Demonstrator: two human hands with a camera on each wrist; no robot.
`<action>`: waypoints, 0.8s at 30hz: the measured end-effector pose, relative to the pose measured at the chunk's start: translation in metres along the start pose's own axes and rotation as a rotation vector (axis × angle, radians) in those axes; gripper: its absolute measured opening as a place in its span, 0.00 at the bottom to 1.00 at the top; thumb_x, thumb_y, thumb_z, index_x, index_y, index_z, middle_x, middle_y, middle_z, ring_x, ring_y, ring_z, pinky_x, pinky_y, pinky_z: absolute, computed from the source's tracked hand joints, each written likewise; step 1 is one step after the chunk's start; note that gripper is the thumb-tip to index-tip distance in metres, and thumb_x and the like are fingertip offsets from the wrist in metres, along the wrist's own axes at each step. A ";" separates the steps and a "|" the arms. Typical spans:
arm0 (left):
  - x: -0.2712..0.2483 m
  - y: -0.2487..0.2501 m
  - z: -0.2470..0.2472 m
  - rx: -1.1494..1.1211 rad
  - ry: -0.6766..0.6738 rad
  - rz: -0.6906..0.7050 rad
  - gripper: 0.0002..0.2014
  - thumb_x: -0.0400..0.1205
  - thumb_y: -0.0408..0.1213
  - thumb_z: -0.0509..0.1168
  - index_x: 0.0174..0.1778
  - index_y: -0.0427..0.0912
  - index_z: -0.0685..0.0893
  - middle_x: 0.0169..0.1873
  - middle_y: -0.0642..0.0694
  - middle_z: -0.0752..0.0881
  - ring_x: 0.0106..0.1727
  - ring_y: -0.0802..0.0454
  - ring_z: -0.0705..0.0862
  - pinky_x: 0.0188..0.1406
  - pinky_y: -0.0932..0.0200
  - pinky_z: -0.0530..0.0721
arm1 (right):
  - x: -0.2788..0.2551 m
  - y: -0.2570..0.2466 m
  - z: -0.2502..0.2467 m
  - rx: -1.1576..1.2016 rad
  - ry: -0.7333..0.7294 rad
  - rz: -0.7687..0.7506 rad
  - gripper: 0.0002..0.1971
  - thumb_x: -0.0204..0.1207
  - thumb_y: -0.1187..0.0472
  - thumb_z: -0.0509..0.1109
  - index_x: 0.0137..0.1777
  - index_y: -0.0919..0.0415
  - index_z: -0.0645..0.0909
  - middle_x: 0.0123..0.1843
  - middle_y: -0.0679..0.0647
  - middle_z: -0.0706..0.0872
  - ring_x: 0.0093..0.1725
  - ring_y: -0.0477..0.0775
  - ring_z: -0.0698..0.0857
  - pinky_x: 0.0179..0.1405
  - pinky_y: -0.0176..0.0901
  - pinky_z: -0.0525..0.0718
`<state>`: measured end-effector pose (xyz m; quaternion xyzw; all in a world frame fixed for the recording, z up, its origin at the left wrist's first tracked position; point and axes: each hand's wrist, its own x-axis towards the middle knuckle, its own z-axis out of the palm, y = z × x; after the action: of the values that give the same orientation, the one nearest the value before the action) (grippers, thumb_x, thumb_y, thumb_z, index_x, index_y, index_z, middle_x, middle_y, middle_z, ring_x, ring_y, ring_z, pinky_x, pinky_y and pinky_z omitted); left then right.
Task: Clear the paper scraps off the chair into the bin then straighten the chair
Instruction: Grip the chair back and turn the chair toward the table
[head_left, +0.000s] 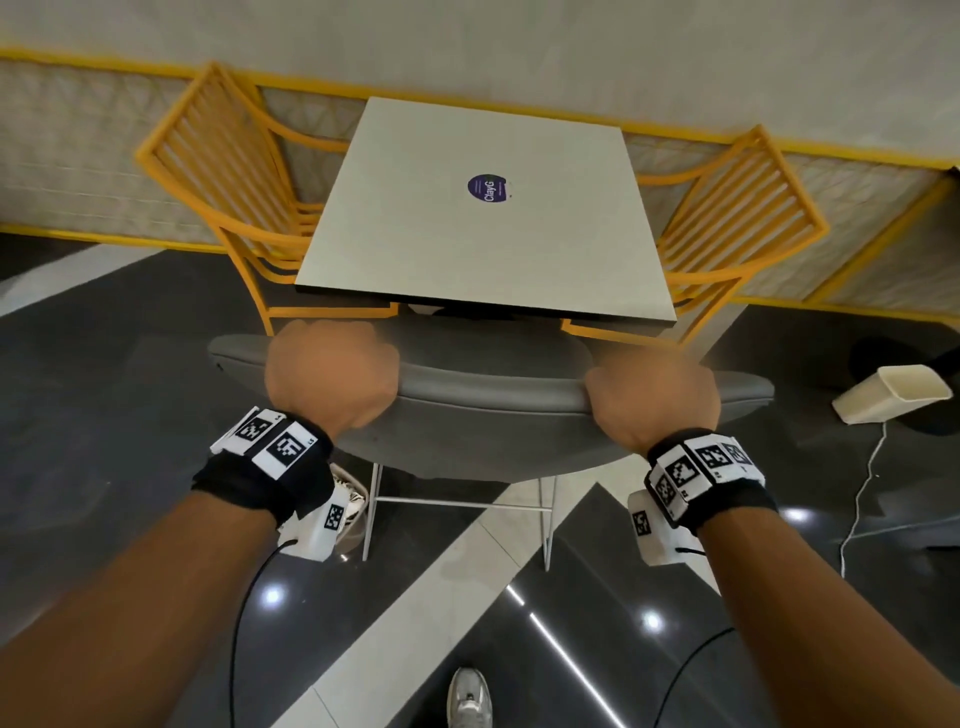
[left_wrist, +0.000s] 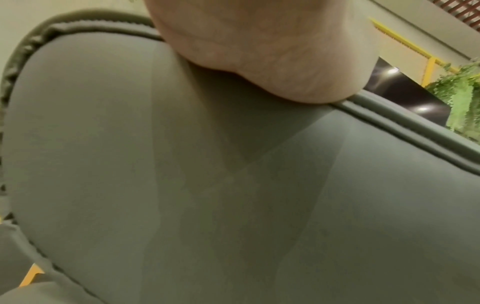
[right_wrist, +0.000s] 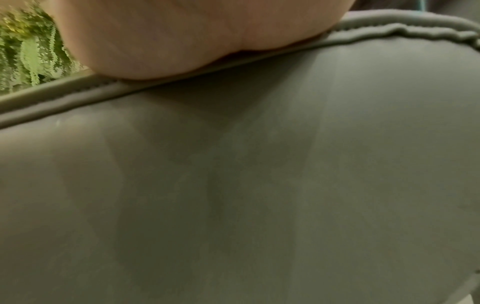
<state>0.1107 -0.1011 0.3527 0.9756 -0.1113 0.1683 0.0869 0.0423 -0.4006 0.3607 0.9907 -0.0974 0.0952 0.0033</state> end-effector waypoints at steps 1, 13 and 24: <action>0.007 -0.001 0.003 0.003 0.000 0.001 0.19 0.75 0.45 0.51 0.20 0.41 0.73 0.15 0.46 0.70 0.20 0.42 0.69 0.31 0.55 0.69 | 0.008 0.000 0.002 0.002 0.004 -0.004 0.23 0.73 0.45 0.55 0.21 0.57 0.72 0.19 0.50 0.73 0.21 0.54 0.73 0.24 0.39 0.73; 0.068 0.001 0.032 -0.004 0.060 0.036 0.17 0.73 0.43 0.54 0.19 0.41 0.76 0.15 0.45 0.73 0.19 0.42 0.71 0.29 0.59 0.58 | 0.074 0.008 0.016 -0.032 0.031 -0.007 0.22 0.73 0.47 0.57 0.20 0.56 0.70 0.18 0.49 0.71 0.19 0.52 0.69 0.23 0.37 0.66; 0.089 -0.007 0.044 -0.021 0.135 0.060 0.16 0.73 0.41 0.55 0.20 0.41 0.76 0.15 0.44 0.75 0.20 0.45 0.66 0.31 0.59 0.57 | 0.091 0.007 0.022 0.003 0.062 0.019 0.22 0.72 0.46 0.56 0.20 0.56 0.69 0.17 0.49 0.72 0.19 0.53 0.71 0.23 0.36 0.68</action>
<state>0.2075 -0.1204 0.3414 0.9572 -0.1362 0.2353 0.0992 0.1330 -0.4254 0.3565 0.9863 -0.1066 0.1259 0.0040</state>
